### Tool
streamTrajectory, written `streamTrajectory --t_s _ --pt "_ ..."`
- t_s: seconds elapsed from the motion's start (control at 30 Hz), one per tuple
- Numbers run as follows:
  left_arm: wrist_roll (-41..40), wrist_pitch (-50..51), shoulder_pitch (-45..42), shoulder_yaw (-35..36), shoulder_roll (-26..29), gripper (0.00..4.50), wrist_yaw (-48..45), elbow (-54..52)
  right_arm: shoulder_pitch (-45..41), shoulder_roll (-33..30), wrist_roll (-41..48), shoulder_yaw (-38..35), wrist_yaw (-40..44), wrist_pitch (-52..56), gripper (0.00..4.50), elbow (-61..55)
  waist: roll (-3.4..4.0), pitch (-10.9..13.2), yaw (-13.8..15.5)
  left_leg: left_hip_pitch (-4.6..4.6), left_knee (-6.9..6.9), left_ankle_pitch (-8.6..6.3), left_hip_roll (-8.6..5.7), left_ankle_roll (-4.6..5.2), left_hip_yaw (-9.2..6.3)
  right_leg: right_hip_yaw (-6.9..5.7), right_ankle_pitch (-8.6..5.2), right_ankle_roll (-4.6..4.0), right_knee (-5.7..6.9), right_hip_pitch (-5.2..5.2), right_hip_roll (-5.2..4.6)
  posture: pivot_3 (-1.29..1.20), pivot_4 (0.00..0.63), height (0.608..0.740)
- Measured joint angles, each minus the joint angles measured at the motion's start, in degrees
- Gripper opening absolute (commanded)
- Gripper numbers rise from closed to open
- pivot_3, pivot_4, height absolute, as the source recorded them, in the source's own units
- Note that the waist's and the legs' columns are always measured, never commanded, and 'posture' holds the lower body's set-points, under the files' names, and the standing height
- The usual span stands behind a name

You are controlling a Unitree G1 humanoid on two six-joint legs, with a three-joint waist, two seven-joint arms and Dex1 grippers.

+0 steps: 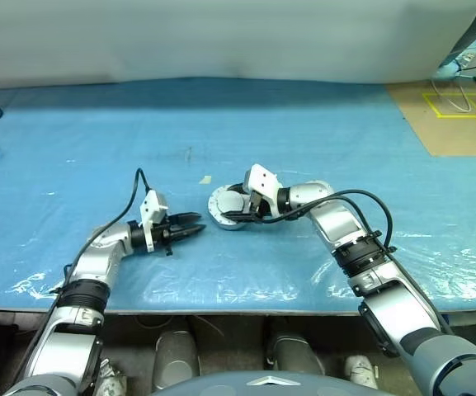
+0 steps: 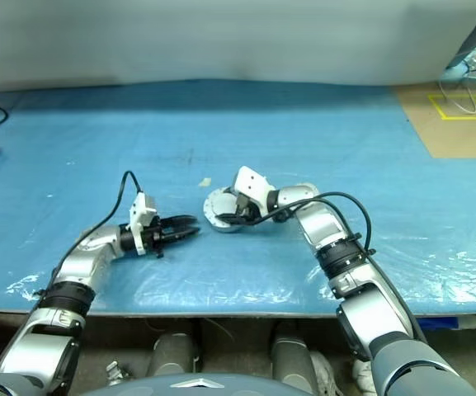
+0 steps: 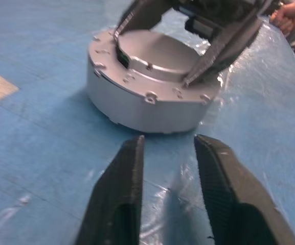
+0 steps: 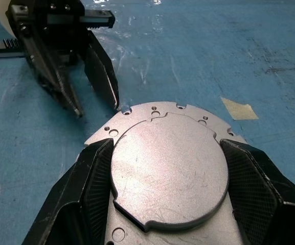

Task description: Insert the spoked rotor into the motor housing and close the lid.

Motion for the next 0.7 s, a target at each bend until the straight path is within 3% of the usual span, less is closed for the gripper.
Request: streamTrajectory --t_s 0.03,0.07,0.7 --pt "-0.36 0.16 -0.67 0.83 0.00 0.16 0.01 0.03 0.01 -0.01 0.00 0.00 0.00 0.03 2.96 -0.03 0.00 0.00 0.00 0.00 0.00 0.00 0.00 0.00 0.00 0.00 0.00 0.00 0.00 0.00 0.00 0.00 0.150 0.740" --pt "-0.67 0.29 -1.22 1.32 0.02 0.03 0.02 0.03 0.06 -0.02 0.00 -0.01 -0.01 0.04 2.96 -0.08 0.00 0.00 0.00 0.00 0.00 0.00 -0.01 0.00 0.00 0.01 0.00 0.00 0.00 0.00 0.00 0.00 0.150 0.740" --pt "1.28 -0.73 -4.91 -0.60 -4.01 0.03 -0.51 4.13 1.22 0.12 -0.05 0.00 -1.34 1.02 2.96 -1.94 -0.01 0.00 -0.02 0.00 -0.01 0.00 0.00 0.00 0.00 0.00 0.00 0.00 -0.05 0.01 0.00 0.00 0.150 0.740"
